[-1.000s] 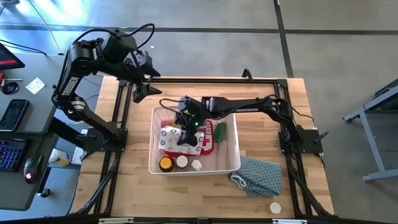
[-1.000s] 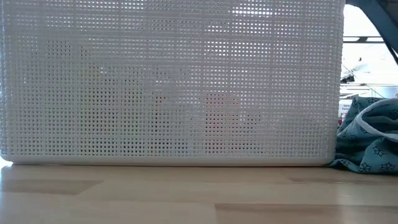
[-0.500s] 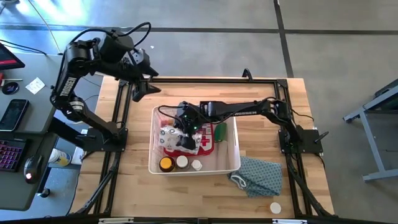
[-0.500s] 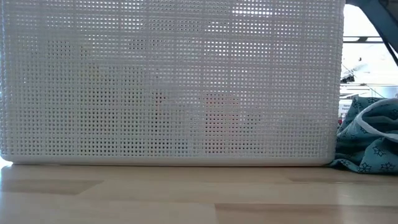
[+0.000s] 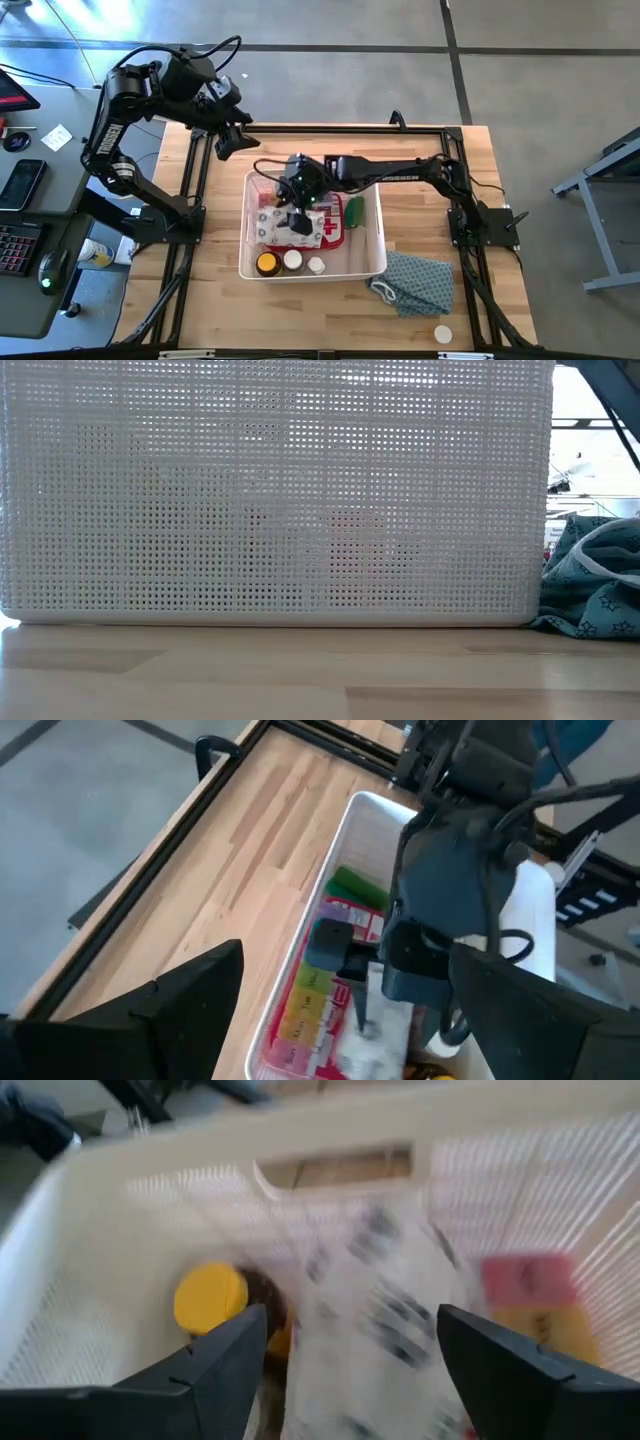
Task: Pick & place medical supplies in basket/bin
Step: Put the white mailer bag into the white container
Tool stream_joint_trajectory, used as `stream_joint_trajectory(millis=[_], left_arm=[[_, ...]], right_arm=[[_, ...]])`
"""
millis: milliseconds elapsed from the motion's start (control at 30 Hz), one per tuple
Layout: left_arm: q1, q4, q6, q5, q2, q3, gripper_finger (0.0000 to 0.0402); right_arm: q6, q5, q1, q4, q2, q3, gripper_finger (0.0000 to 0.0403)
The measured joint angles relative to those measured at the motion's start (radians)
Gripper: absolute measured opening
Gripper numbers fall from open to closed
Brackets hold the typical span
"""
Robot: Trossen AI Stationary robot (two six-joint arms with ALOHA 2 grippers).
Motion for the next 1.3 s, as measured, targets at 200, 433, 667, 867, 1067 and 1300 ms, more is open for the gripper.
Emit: stream_joint_trajectory(millis=[200, 433, 667, 867, 1067, 1300], left_arm=[[-0.015, 0.0, -0.063, -0.038, 0.0, 0.0, 0.0385], [-0.096, 0.002, -0.091, -0.164, 0.0, 0.0, 0.0385], [-0.14, 0.044, -0.101, -0.21, 0.027, -0.001, 0.0385], [-0.14, 0.052, -0.095, -0.21, 0.049, 0.0, 0.0385], [-0.14, 0.053, -0.087, -0.211, 0.061, 0.0, 0.0385], [-0.14, 0.054, -0.066, -0.212, 0.061, 0.0, 0.0385]], right_arm=[[-0.015, 0.021, -0.011, -0.004, -0.001, 0.078, 0.0282], [-0.041, 0.227, 0.001, -0.082, 0.009, 0.086, 0.0282], [-0.024, 0.508, 0.001, -0.134, 0.031, 0.084, 0.0281], [-0.048, 0.433, 0.014, -0.118, 0.048, 0.088, 0.0281], [-0.091, 0.519, 0.078, -0.117, 0.079, 0.086, 0.0281], [-0.064, 0.431, 0.114, -0.078, 0.095, 0.084, 0.0281]])
